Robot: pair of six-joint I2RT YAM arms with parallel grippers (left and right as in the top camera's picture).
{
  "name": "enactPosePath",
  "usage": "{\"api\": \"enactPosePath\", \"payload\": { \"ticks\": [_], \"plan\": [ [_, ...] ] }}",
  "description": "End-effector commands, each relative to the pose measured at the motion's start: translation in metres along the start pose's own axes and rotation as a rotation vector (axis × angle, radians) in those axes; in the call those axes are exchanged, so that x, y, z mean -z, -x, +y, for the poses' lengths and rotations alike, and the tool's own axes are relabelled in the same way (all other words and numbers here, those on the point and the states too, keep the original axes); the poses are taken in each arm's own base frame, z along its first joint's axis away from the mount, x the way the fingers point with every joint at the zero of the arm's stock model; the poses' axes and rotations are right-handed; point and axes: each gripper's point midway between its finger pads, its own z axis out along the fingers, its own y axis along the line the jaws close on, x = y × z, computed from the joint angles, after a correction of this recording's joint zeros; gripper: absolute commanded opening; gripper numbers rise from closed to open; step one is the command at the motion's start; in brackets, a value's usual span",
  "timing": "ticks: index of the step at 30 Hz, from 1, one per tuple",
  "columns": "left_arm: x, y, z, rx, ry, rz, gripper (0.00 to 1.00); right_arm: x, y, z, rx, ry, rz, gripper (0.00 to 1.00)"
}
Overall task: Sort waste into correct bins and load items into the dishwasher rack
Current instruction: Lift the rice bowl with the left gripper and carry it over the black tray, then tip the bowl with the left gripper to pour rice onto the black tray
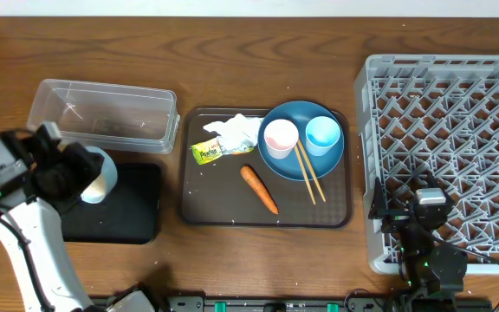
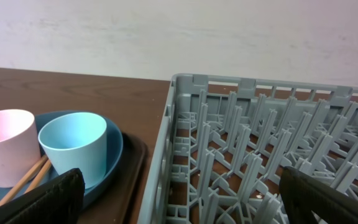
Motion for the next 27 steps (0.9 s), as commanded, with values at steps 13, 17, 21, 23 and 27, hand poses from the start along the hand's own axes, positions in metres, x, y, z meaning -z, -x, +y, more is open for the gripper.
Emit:
{"api": "enactPosePath", "payload": {
  "ticks": [13,17,21,23,27],
  "plan": [
    [0.042,-0.008,0.020,0.236,-0.534,-0.157,0.06,0.000,-0.002,0.000,0.004,0.001,0.005,0.99],
    [0.044,-0.007,0.020,0.236,-0.542,-0.162,0.06,0.000,-0.002,0.000,0.004,0.001,0.005,0.99],
    [0.043,-0.008,0.021,0.225,-0.534,-0.163,0.07,0.000,-0.002,0.000,0.004,0.001,0.005,0.99],
    [0.042,-0.011,0.021,0.245,-0.535,-0.152,0.08,0.000,-0.002,0.000,0.004,0.001,0.005,0.99],
    [0.042,-0.016,0.019,0.286,-0.543,-0.128,0.08,0.000,-0.002,0.000,0.004,0.001,0.005,0.99]
  ]
}}
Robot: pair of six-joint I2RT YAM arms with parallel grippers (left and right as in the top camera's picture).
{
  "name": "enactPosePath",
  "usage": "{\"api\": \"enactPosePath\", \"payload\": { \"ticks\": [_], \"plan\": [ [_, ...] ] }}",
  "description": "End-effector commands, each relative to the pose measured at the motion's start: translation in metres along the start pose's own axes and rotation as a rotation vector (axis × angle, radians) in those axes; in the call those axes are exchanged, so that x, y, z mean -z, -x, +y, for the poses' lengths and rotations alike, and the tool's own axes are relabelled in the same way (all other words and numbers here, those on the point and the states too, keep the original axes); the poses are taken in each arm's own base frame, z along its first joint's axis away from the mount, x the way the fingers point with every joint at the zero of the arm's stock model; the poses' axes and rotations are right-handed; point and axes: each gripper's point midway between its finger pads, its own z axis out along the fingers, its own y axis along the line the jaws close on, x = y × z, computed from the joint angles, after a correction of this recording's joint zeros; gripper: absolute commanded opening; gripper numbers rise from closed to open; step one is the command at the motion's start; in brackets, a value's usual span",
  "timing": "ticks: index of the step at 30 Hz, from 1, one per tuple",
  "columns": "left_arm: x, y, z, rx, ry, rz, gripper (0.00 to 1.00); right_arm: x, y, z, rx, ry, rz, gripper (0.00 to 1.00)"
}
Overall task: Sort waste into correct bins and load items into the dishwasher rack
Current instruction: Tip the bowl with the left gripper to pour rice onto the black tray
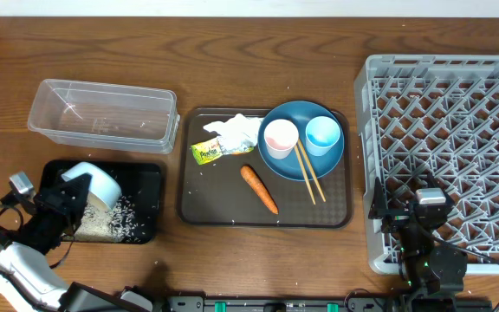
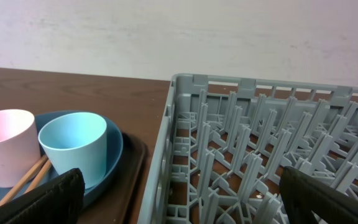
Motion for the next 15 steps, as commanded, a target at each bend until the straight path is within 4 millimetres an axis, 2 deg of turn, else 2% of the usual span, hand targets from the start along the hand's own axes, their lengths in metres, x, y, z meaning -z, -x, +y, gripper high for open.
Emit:
{"api": "enactPosePath", "payload": {
  "ticks": [1,5,8,11,15],
  "plan": [
    [0.001,-0.002,-0.008,-0.022,-0.045,0.004,0.08,0.000,-0.002,0.000,0.004,0.001,0.005,0.99],
    [0.007,-0.008,-0.044,-0.200,-0.261,-0.001,0.08,0.000,-0.002,0.000,0.004,0.001,0.005,0.99],
    [0.007,-0.009,-0.043,-0.227,-0.257,-0.004,0.07,0.000,-0.002,0.000,0.004,0.001,0.005,0.99],
    [0.005,-0.006,-0.034,-0.261,-0.208,-0.006,0.07,0.000,-0.002,0.000,0.004,0.001,0.005,0.99],
    [0.006,-0.008,-0.041,-0.223,-0.259,-0.003,0.07,0.000,-0.002,0.000,0.004,0.001,0.005,0.99]
  ]
}}
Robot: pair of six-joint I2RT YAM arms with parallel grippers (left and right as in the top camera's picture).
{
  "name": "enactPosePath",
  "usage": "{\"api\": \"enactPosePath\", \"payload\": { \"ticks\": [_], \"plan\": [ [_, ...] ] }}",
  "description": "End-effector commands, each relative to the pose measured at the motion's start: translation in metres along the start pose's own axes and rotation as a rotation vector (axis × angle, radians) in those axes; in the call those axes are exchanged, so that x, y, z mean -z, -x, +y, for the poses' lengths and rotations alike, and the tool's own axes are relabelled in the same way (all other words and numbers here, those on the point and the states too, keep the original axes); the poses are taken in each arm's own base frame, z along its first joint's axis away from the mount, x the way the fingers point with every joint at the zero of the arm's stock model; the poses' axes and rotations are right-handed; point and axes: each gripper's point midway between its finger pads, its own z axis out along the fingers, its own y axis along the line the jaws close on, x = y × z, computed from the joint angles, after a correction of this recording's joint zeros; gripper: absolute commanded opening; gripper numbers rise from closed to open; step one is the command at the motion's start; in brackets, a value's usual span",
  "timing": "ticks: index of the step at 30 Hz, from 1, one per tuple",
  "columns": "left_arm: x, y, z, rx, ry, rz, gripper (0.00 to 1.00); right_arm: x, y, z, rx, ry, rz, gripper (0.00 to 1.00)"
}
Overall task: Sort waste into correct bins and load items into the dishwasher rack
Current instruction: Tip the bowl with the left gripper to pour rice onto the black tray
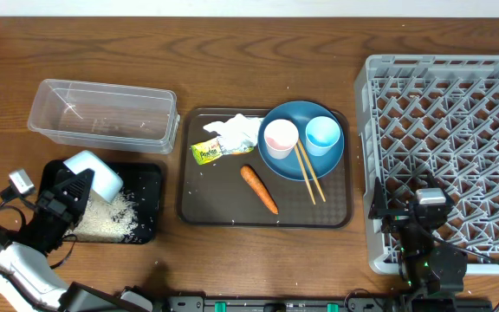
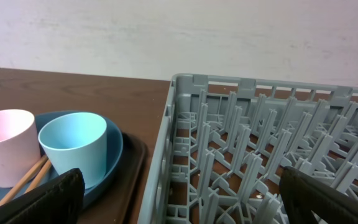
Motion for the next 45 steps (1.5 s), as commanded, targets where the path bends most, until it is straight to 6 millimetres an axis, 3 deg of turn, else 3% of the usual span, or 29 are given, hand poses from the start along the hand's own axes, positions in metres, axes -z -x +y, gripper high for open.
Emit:
{"api": "enactPosePath", "payload": {
  "ticks": [1,12,15,18,26,28,31,45],
  "plan": [
    [0.001,0.004,-0.006,-0.056,-0.046,-0.014,0.07,0.000,-0.002,0.000,0.004,0.001,0.005,0.99],
    [0.001,0.006,-0.005,0.054,-0.057,-0.012,0.06,0.000,-0.002,0.000,0.004,0.001,0.005,0.99],
    [0.001,0.004,-0.005,0.202,-0.059,-0.007,0.06,0.000,-0.002,0.000,0.004,0.001,0.005,0.99],
    [0.001,0.009,0.001,0.099,-0.024,-0.012,0.06,0.000,-0.002,0.000,0.004,0.001,0.005,0.99],
    [0.001,0.001,-0.006,0.243,-0.060,-0.004,0.06,0.000,-0.002,0.000,0.004,0.001,0.005,0.99],
    [0.001,0.003,-0.005,0.182,-0.058,-0.007,0.06,0.000,-0.002,0.000,0.004,0.001,0.005,0.99],
    [0.001,0.000,-0.006,0.247,-0.060,-0.002,0.06,0.000,-0.002,0.000,0.004,0.001,0.005,0.99],
    [0.001,-0.007,-0.008,0.244,-0.061,0.002,0.06,0.000,-0.002,0.000,0.004,0.001,0.005,0.99]
  ]
}}
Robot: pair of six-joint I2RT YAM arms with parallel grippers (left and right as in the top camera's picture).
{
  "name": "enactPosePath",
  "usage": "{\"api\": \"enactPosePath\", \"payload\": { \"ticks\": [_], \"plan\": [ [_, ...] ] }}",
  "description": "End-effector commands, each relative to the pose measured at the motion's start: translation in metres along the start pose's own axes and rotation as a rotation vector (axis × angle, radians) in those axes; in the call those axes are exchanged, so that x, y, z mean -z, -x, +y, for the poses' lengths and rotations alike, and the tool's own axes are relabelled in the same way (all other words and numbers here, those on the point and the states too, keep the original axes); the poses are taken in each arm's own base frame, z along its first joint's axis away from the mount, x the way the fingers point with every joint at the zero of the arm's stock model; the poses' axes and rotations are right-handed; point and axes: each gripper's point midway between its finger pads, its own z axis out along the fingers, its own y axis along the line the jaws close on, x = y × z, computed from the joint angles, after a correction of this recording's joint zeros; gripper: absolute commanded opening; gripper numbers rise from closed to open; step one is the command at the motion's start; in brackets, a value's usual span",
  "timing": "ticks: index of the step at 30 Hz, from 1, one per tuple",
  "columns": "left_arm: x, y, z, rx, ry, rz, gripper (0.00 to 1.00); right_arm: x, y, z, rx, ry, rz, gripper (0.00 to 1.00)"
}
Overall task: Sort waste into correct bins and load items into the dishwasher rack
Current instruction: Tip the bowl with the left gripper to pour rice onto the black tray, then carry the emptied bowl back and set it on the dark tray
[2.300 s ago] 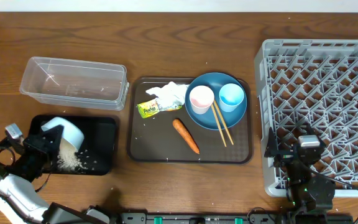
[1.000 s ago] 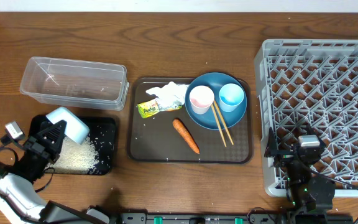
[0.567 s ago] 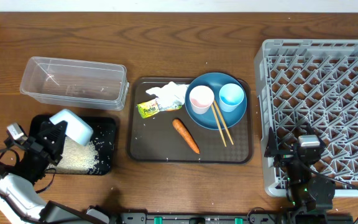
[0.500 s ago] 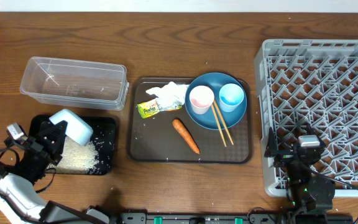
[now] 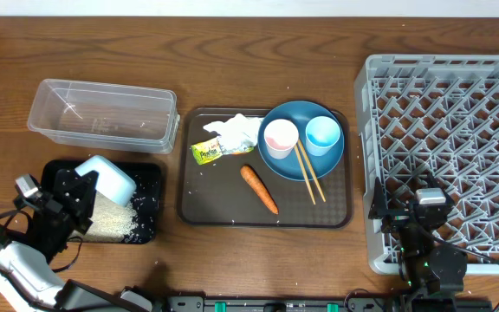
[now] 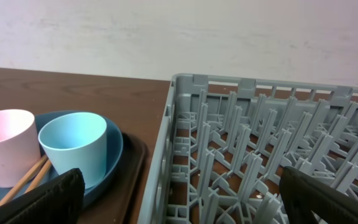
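My left gripper (image 5: pixel 85 186) is shut on a pale bowl (image 5: pixel 111 176), held tipped over the black bin (image 5: pixel 150 173), where white rice (image 5: pixel 111 221) lies heaped. A brown tray (image 5: pixel 223 208) carries a blue plate (image 5: pixel 293 117) with a pink cup (image 5: pixel 281 136), a blue cup (image 5: pixel 323 133) and chopsticks (image 5: pixel 308 172). Beside the plate lie a carrot (image 5: pixel 258 188), a yellow wrapper (image 5: pixel 210 150) and a crumpled tissue (image 5: pixel 243 127). My right gripper (image 6: pixel 179 190) stands open over the near left corner of the grey dishwasher rack (image 5: pixel 457 78), holding nothing.
A clear plastic bin (image 5: pixel 102 115) stands behind the black bin at the left. In the right wrist view the rack's wall (image 6: pixel 166 143) rises right next to the tray, with the blue cup (image 6: pixel 73 146) and pink cup (image 6: pixel 5 140) to its left.
The bowl has shifted a little to the right over the black bin, and the left arm sits slightly further right. The right arm has not moved.
First my left gripper held the bowl high over the black bin. Then the bowl was lower and tipped, with rice in the bin. After that it was turned further over the rice heap, and now it hangs near the bin's back edge.
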Motion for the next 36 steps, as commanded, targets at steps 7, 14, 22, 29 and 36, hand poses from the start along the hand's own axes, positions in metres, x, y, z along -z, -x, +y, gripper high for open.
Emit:
{"api": "enactPosePath", "payload": {
  "ticks": [7,14,22,29,36],
  "plan": [
    [0.000,-0.006,-0.007,-0.012,-0.028,0.007,0.07,0.000,-0.002,0.000,0.004,0.001,0.005,0.99],
    [-0.003,-0.006,0.006,-0.160,0.043,0.024,0.07,0.000,-0.002,0.000,0.004,0.001,0.005,0.99],
    [-0.004,-0.005,0.009,-0.191,0.062,0.032,0.06,0.000,-0.002,0.000,0.004,0.001,0.005,0.99],
    [-0.019,-0.007,0.016,-0.182,0.224,0.122,0.06,0.000,-0.002,0.000,0.004,0.001,0.005,0.99],
    [-0.053,-0.033,0.002,-0.273,0.301,0.278,0.06,0.000,-0.002,0.000,0.004,0.001,0.005,0.99]
  ]
}}
